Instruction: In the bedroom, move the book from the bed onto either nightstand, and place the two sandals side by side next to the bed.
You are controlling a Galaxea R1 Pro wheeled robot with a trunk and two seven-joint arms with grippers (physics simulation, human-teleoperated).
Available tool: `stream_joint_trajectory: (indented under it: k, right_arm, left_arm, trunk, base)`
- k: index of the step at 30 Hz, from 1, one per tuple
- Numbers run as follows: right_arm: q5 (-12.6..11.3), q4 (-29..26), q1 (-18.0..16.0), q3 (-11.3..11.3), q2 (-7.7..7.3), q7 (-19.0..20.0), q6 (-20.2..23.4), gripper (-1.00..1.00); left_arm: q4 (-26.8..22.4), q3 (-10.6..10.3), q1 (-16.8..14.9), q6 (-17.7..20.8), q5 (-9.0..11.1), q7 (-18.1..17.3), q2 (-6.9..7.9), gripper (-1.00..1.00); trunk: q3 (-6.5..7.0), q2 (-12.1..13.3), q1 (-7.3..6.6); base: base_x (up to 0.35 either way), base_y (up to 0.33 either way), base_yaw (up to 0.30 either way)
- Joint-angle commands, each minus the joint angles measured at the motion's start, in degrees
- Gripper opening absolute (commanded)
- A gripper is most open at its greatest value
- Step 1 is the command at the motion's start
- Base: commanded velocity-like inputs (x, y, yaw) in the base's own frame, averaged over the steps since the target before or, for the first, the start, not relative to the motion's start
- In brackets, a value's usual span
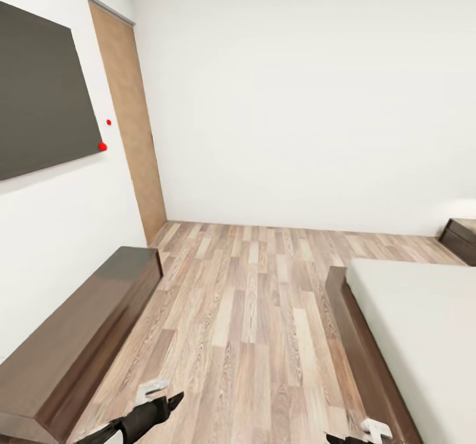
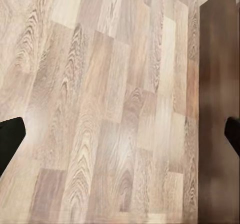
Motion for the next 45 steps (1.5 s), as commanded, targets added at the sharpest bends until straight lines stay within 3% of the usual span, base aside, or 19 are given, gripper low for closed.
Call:
stream_joint_trajectory:
  k: [1, 2, 3, 5, 9, 17, 45]
  right_arm:
    - [0.50, 0.14, -0.07, -0.48, -0.01, 0.16, -0.11, 1.00]
    - [0.48, 0.26, -0.07, -0.48, 0.00, 0.16, -0.11, 1.00]
    - [0.47, 0.42, -0.07, -0.50, -0.02, 0.16, -0.11, 1.00]
    - [0.45, 0.57, -0.07, -0.52, -0.06, 0.16, -0.11, 1.00]
    - [0.41, 1.34, -0.07, -0.49, -0.10, 0.16, -0.11, 1.00]
    - [0.45, 4.74, -0.07, -0.44, -0.09, 0.08, -0.11, 1.00]
    - [0.46, 4.95, -0.07, -0.44, 0.00, 0.08, -0.11, 1.00]
  left_arm:
    - [0.06, -1.40, 0.96, -0.31, -0.84, 0.47, -0.26, 1.00]
    - [0.06, -2.56, 2.11, -0.33, -2.55, 0.90, -0.43, 1.00]
    - [0.04, -4.02, 3.69, -0.41, -5.55, 1.30, -0.57, 1.00]
    - [0.05, -4.97, 5.55, -1.06, -9.20, 1.60, -0.67, 1.00]
    - [0.05, -5.52, 7.49, -3.20, -11.88, 1.96, -0.91, 1.00]
    - [0.06, -5.54, 8.01, -3.95, -12.41, 2.09, -1.04, 1.00]
    - [0.06, -5.53, 8.03, -4.06, -12.41, 2.10, -1.08, 1.00]
  trunk:
    - [-0.16, -0.13, 0.04]
    - [-0.19, -0.13, 0.04]
    - [-0.22, -0.13, 0.04]
    - [-0.29, -0.13, 0.04]
    - [-0.42, -0.13, 0.04]
    - [-0.81, -0.13, 0.04]
    - [-2.36, -0.13, 0.04]
  base:
    - [0.000, 0.000, -0.253]
    - [0.000, 0.000, -0.249]
    - [0.000, 0.000, -0.246]
    - [0.000, 0.000, -0.246]
    - [0.000, 0.000, -0.256]
    - [0.000, 0.000, -0.235]
    - [0.000, 0.000, -0.229]
